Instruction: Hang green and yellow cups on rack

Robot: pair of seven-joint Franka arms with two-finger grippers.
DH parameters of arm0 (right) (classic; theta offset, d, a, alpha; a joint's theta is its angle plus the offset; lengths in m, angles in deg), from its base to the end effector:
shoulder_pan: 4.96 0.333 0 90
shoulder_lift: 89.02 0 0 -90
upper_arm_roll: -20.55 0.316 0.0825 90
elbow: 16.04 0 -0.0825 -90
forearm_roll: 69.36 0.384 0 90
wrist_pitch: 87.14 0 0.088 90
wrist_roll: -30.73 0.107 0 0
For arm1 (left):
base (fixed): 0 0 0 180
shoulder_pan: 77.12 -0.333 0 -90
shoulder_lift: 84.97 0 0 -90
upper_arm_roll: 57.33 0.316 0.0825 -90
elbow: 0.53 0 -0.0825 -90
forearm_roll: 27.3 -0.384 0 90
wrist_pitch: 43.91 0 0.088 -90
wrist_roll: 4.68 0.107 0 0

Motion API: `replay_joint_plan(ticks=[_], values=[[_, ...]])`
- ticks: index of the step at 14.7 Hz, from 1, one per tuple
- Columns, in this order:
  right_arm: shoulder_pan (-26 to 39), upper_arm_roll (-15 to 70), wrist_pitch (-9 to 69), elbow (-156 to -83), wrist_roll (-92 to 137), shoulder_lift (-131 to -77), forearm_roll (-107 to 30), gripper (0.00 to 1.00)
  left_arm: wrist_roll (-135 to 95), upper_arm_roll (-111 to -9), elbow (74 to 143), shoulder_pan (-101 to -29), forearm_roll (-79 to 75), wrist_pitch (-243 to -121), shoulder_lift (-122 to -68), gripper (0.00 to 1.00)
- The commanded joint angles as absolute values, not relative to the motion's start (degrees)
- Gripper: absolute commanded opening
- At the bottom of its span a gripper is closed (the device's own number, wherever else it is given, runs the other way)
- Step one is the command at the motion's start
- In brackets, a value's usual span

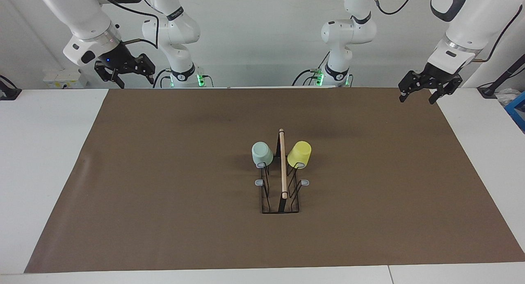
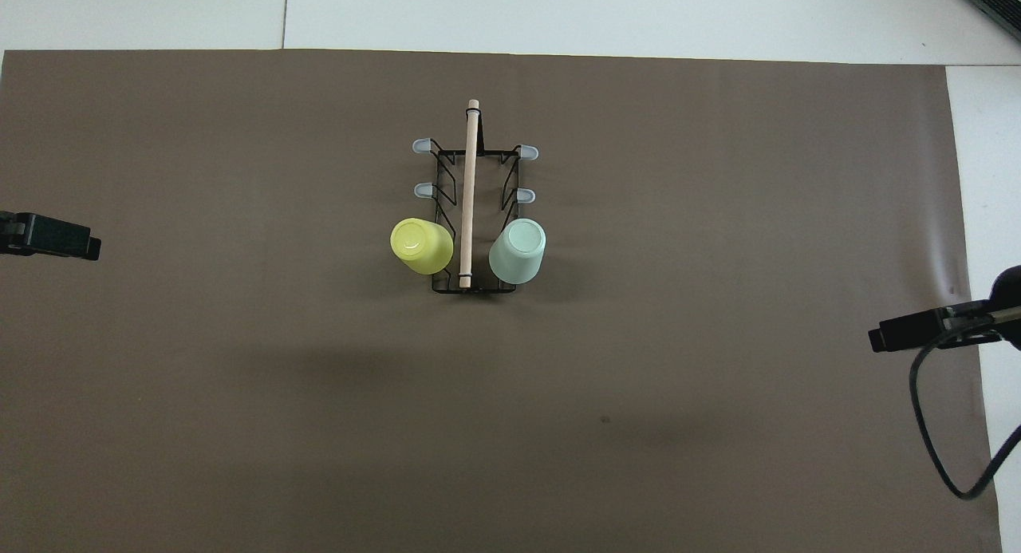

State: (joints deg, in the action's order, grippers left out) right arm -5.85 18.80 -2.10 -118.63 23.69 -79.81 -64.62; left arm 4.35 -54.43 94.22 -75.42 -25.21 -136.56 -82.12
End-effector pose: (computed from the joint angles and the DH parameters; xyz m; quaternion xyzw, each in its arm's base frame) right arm 0.4905 -0.0143 0.5996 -0.9956 -0.0392 0.0687 0.0497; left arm 0.5426 0.0083 0.6166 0.9975 -0.0676 0.0082 0.0188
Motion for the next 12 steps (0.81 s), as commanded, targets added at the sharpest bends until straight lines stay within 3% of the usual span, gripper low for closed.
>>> replay_joint_plan(ticks=[1,12], values=[[-5.49,18.79,-2.06,-116.41,23.78,-82.08,-63.55,1.0,4.9,-54.51,94.75,-75.97,-24.22,-137.34,-81.37,1.0],[-5.4,19.14,-2.67,-116.5,24.75,-80.76,-68.62,1.0,5.16,-54.43,95.36,-76.15,-24.22,-137.69,-81.11,1.0]])
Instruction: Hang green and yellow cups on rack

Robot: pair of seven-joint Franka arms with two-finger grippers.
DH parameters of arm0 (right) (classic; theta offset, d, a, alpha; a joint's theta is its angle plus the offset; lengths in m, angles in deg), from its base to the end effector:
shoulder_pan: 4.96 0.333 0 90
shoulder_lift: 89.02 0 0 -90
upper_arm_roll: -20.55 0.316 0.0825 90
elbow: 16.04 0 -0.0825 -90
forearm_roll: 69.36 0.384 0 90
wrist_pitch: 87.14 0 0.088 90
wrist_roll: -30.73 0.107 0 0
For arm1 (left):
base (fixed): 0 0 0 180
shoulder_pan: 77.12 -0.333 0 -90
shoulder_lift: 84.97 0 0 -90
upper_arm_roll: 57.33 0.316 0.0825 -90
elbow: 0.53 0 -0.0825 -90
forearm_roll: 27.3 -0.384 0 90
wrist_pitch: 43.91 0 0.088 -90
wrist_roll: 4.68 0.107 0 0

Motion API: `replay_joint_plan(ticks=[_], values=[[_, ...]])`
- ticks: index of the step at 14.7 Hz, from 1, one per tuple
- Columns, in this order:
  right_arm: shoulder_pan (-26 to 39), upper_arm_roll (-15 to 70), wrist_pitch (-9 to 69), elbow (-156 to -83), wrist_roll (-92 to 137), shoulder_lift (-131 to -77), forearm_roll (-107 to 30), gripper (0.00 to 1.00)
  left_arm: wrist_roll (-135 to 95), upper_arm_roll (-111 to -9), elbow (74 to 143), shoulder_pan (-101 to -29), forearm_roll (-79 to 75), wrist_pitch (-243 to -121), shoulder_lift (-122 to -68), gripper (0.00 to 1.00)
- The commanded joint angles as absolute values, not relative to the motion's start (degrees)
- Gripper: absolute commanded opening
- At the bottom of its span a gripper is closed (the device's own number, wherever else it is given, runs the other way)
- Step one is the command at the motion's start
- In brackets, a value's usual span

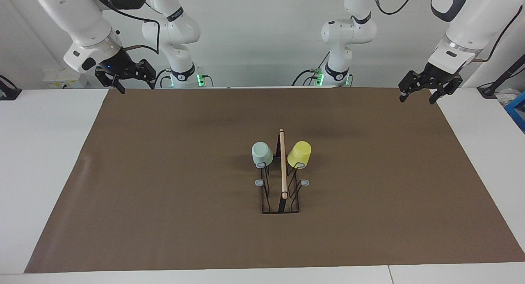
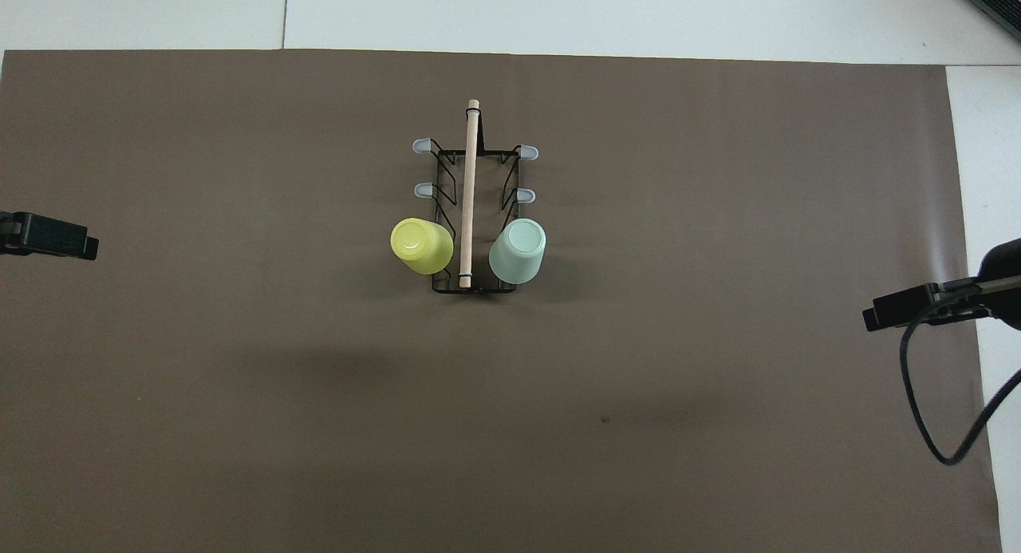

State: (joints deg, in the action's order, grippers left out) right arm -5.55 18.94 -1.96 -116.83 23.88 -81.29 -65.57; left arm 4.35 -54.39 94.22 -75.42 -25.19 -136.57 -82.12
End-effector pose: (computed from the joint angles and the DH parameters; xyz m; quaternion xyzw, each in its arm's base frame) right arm 0.4995 -0.0125 0.6013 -0.9962 -0.0412 0.0657 0.0403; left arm 0.5426 0.0086 0.6167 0.9975 -0.0672 0.0083 0.0190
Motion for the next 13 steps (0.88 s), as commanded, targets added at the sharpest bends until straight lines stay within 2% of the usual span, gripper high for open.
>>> replay_joint_plan(ticks=[1,13], values=[[-5.49,19.32,-2.33,-116.58,24.58,-80.59,-70.31,1.0,5.16,-54.43,95.45,-76.5,-24.31,-137.69,-81.11,1.0],[-5.93,18.62,3.48,-116.76,24.57,-80.67,-71.03,1.0,5.25,-54.43,95.18,-76.5,-24.31,-137.61,-81.19,1.0]])
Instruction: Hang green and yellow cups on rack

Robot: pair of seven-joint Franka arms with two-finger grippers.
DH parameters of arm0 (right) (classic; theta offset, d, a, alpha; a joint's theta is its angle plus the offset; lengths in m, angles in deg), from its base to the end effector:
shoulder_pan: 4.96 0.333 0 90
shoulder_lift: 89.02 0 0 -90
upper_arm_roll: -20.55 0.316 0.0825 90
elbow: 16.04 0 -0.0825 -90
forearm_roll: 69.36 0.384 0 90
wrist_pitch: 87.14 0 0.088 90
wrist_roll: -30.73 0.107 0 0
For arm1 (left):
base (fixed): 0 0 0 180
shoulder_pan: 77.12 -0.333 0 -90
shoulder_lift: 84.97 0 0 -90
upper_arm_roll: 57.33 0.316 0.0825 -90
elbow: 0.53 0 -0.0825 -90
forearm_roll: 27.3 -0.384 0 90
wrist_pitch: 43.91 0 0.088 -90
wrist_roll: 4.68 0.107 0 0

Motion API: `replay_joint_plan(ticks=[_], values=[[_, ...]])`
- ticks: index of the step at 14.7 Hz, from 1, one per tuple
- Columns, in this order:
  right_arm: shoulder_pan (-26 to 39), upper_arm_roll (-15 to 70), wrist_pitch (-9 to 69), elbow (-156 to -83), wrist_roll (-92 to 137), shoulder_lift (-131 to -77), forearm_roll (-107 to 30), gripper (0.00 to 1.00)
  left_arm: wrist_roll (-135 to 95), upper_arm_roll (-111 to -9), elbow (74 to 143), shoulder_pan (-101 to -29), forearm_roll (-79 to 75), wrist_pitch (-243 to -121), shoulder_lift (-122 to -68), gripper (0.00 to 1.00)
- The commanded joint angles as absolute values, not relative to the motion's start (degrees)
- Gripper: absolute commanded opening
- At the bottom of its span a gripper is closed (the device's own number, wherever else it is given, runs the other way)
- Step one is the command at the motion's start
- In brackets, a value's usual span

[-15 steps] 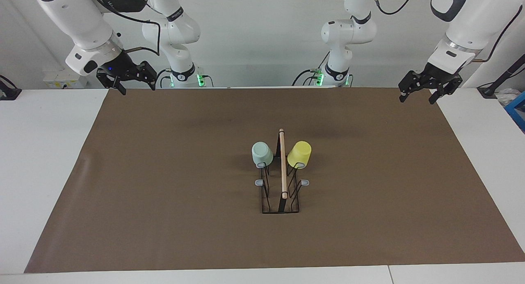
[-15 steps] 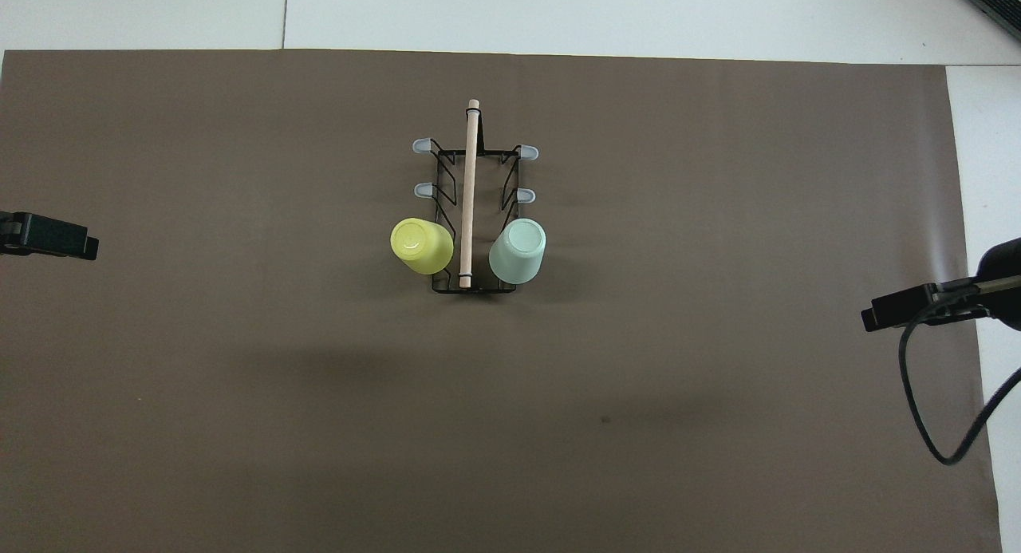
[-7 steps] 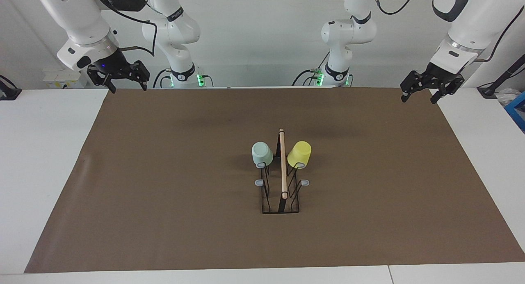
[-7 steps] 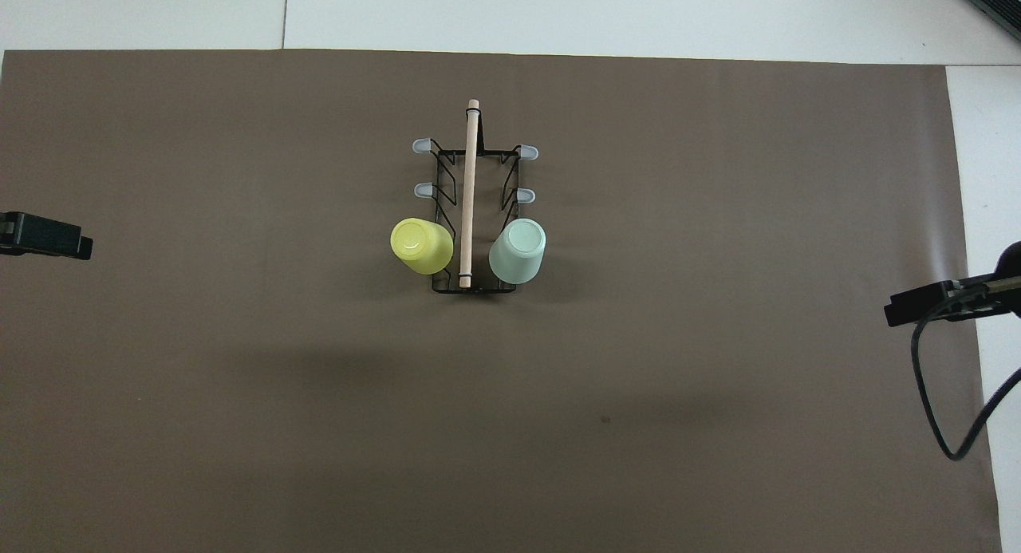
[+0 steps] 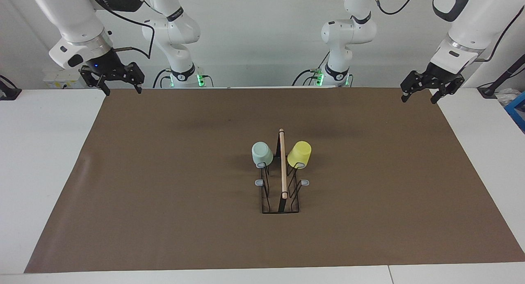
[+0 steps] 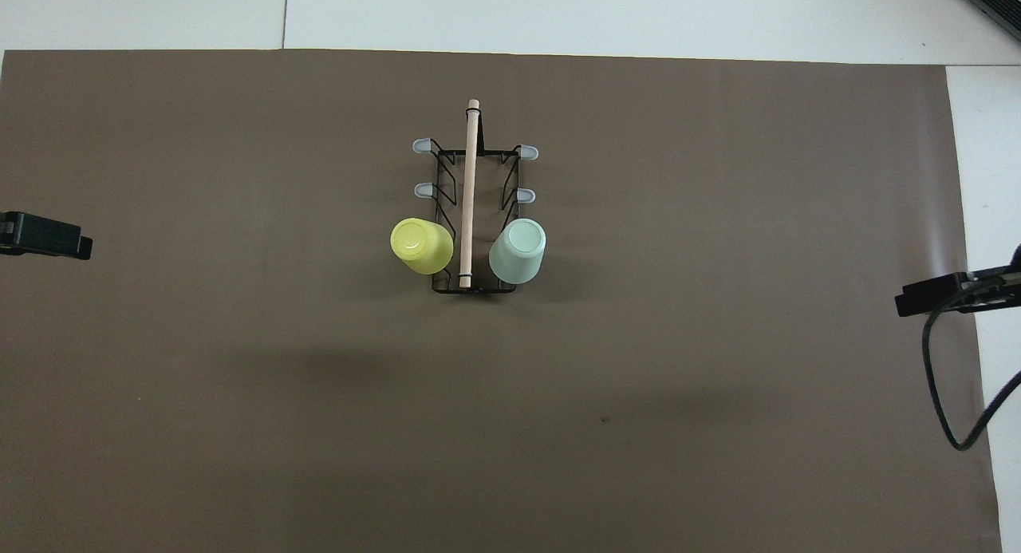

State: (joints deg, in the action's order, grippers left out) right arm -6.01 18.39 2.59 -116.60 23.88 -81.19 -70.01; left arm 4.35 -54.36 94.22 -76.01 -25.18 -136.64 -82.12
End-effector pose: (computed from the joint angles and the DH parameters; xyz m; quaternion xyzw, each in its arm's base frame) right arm 0.5075 -0.0309 0.6099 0.9991 0.0321 -0.0264 0.0008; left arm 0.5426 0.0145 0.6168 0.9979 -0.0618 0.0091 0.0190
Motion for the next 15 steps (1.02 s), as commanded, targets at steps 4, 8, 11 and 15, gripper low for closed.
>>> replay_joint_plan(ticks=[4,8,11,15], values=[[-5.67,18.71,3.48,-116.85,24.84,-80.67,-70.85,1.0,5.16,-54.51,95.19,-76.5,-24.31,-137.69,-81.19,1.0],[-5.4,18.88,4.62,-116.85,24.93,-80.67,-70.15,1.0,5.16,-54.51,95.18,-76.41,-24.31,-137.87,-81.28,1.0],[-5.4,18.97,4.71,-116.67,25.01,-80.67,-70.15,1.0,5.16,-54.51,95.01,-76.41,-24.4,-137.87,-81.37,1.0],[-5.4,19.15,4.8,-115.62,24.93,-80.67,-70.06,1.0,5.16,-54.6,95.1,-76.32,-24.57,-138.05,-81.37,1.0]])
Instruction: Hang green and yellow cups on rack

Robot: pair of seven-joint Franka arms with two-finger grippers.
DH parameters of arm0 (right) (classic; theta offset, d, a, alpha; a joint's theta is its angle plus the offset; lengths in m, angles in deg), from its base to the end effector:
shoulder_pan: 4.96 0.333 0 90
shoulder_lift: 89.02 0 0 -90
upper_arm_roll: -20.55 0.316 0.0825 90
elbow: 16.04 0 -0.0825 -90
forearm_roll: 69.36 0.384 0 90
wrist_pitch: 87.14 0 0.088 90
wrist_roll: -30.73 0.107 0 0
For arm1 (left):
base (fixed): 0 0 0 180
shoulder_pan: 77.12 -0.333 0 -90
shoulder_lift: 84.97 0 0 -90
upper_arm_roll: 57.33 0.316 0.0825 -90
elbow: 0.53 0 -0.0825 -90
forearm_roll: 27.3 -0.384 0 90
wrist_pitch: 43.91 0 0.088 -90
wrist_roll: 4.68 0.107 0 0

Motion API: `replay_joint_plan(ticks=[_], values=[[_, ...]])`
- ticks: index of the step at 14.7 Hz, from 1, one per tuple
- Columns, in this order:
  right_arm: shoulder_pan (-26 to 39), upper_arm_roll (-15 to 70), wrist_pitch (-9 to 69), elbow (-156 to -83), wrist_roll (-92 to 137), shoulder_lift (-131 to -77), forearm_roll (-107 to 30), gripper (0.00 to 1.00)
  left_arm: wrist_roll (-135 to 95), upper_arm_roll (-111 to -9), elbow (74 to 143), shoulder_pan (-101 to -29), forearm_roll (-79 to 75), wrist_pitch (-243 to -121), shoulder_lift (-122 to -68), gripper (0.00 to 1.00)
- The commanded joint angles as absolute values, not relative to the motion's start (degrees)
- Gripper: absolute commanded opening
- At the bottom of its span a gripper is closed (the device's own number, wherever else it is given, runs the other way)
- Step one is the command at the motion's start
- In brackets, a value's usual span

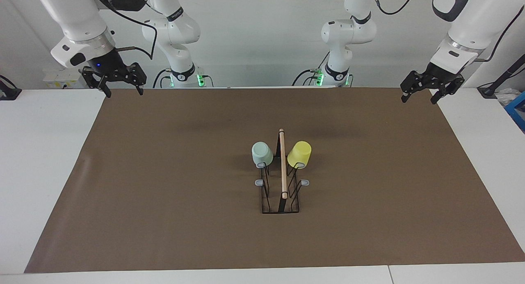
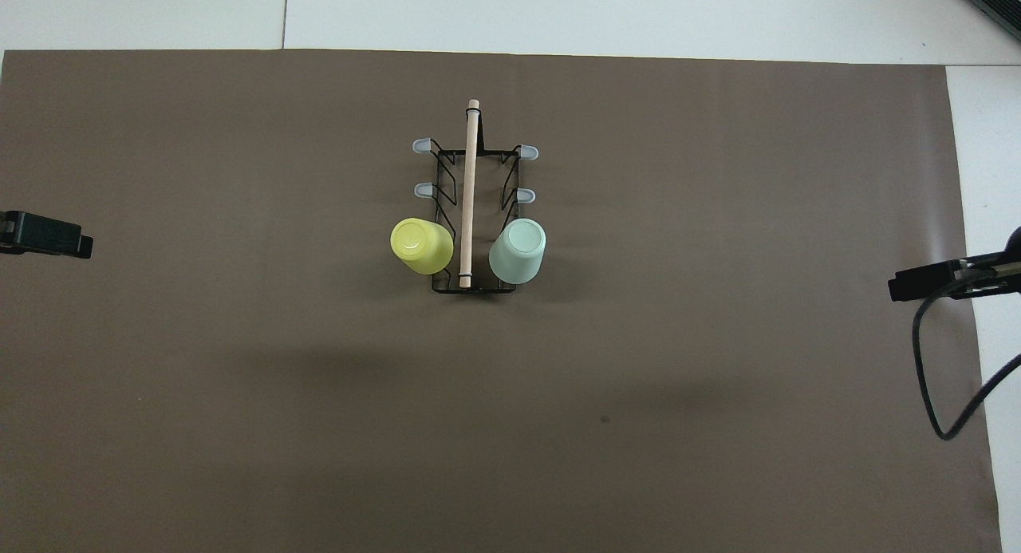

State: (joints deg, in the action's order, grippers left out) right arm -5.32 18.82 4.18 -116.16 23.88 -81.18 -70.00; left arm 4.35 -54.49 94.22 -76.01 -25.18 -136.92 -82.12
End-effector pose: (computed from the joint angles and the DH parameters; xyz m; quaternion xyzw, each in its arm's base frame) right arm 0.5114 -0.0209 0.6160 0.9991 0.0419 -0.0087 0.0029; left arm 0.5431 0.0133 0.6172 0.9978 -0.0629 0.0115 0.0187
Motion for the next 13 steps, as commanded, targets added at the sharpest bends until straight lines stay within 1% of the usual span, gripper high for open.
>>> replay_joint_plan(ticks=[1,13], values=[[-5.4,19.15,4.8,-115.53,24.93,-80.67,-70.06,1.0,5.25,-54.6,95.01,-76.32,-24.57,-137.96,-81.37,1.0],[-5.49,18.97,4.8,-115.53,24.66,-80.67,-70.06,1.0,7.27,-54.6,95.18,-75.88,-25.36,-137.43,-81.37,1.0]])
